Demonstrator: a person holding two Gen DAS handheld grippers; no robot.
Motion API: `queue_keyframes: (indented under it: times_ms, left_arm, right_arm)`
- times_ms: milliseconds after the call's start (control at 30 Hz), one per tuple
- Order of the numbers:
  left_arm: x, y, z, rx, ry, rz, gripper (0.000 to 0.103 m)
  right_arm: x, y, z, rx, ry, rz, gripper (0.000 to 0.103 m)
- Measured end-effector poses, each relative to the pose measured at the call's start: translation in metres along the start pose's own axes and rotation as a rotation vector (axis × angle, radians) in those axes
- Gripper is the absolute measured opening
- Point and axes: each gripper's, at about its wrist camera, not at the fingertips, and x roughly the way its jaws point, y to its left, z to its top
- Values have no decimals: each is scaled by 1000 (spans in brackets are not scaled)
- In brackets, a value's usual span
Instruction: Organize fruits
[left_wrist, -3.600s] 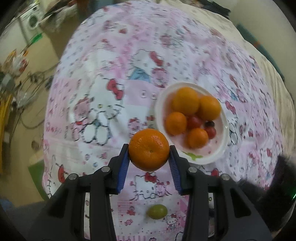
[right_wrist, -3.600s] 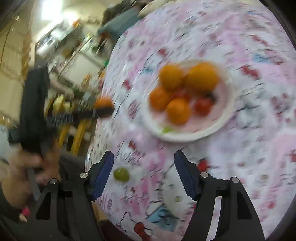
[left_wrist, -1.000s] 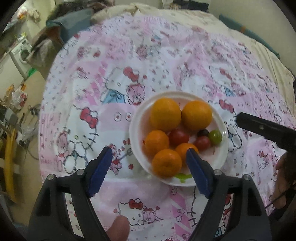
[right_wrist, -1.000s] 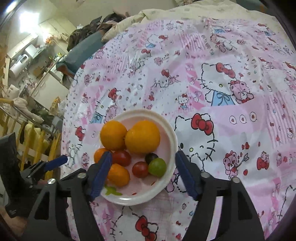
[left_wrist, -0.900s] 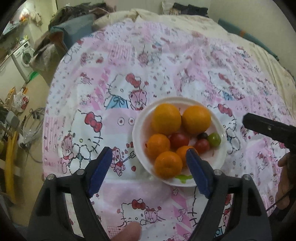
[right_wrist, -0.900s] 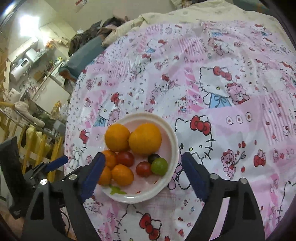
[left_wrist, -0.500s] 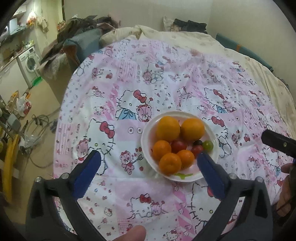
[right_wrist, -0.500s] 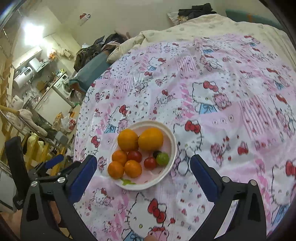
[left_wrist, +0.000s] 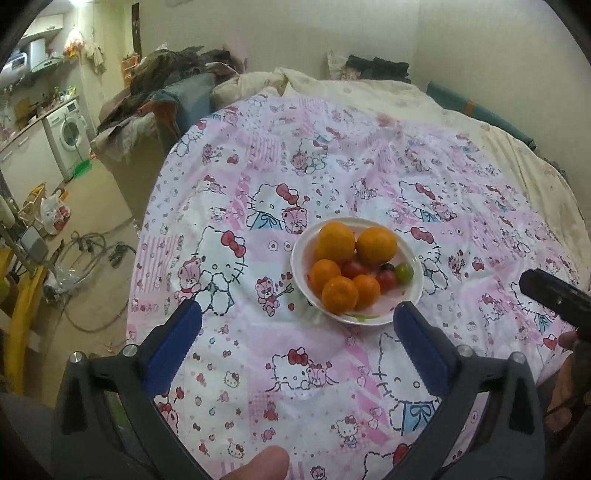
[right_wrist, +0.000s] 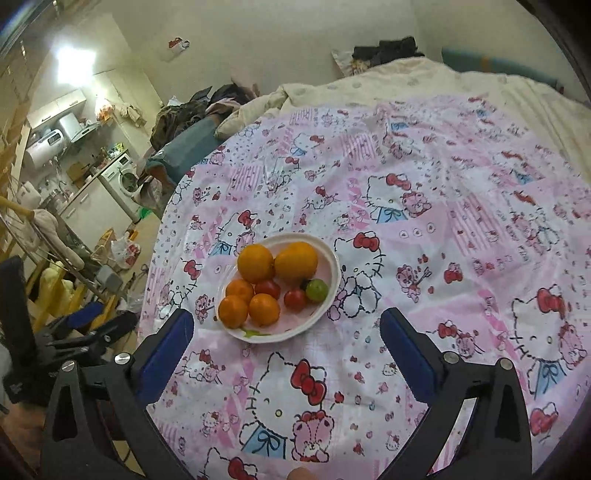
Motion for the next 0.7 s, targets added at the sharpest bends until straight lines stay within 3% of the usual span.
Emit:
queue_keyframes:
  times_ms: [233, 467, 700]
  left_arm:
    - [-7, 7, -2, -27, -61, 21, 102]
    - [9, 10, -3, -50, -39, 32, 102]
    - [9, 11, -3, -72, -47, 18, 102]
  right_arm:
    - [-2, 6, -9, -8, -37, -47, 103]
    - [10, 18, -10, -58, -66, -97, 103]
    - [14, 19, -8, -52, -71, -77, 103]
